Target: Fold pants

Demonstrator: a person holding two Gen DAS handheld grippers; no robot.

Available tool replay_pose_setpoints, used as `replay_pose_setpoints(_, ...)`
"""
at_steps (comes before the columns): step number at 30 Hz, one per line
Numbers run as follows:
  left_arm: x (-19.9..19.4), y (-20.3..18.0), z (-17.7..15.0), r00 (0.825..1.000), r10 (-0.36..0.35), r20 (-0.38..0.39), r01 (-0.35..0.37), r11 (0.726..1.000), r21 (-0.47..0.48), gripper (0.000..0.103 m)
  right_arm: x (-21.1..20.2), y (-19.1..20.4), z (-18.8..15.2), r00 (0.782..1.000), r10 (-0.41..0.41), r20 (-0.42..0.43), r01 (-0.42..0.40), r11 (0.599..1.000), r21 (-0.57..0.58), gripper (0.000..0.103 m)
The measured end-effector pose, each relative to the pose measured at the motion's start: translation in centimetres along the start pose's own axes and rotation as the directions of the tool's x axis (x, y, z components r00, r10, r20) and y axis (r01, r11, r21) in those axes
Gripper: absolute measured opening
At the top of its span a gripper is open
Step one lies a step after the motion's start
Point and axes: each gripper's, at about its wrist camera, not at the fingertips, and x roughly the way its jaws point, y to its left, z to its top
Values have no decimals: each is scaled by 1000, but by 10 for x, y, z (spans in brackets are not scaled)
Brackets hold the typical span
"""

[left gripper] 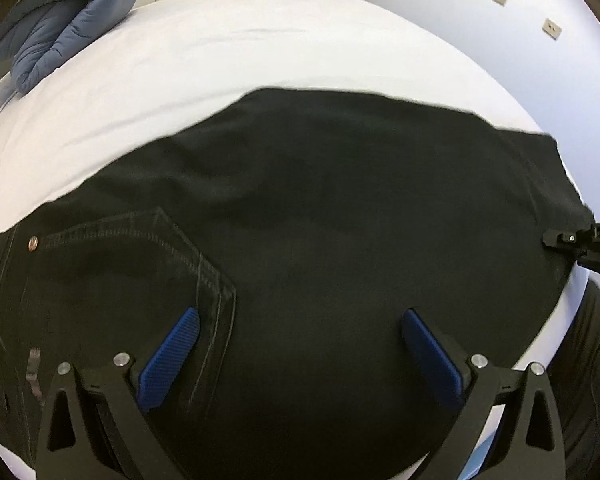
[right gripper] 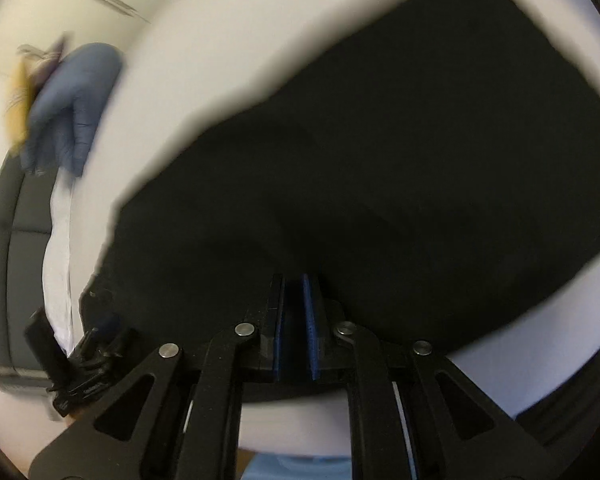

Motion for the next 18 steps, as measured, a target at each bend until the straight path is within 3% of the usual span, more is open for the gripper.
replay_pose_setpoints(3, -6, -4, -19, 1000, 11, -13, -10, 998, 70, 103, -14, 4, -11, 993, -115, 13, 116, 987, -111, 0)
replay_pose_setpoints(6, -14, 3, -34, 1000, 7, -18, -5, 997, 79, 103, -28, 8, -15, 983, -185, 14, 185, 974, -128, 0)
replay_pose_setpoints(8, -19, 7, -37, 1000, -1, -17, 2, 999, 54, 103, -40, 10, -17, 990, -137, 29, 139, 985, -101, 6)
replay_pose_setpoints(10, -20, 16, -43, 1000, -5, -14, 6, 999, 44, 103, -48, 13, -16, 999, -26, 35, 28, 998, -56, 10)
replay_pose_setpoints(13, -25, 9, -50, 1000, 9, -9, -8, 998, 55, 103, -50, 29, -14, 995, 76, 57, -71, 994, -83, 20)
replay_pose_setpoints(16, -31, 7, -57, 1000, 4, -17, -4, 999, 44, 103, -35, 62, -3, 998, 15, 56, -4, 981, -192, 20)
replay_pose_setpoints(18, -25, 0, -41, 1000, 4, -22, -3, 999, 39, 103, -20, 84, 4, 999, 5, 52, 9, 964, -264, 20)
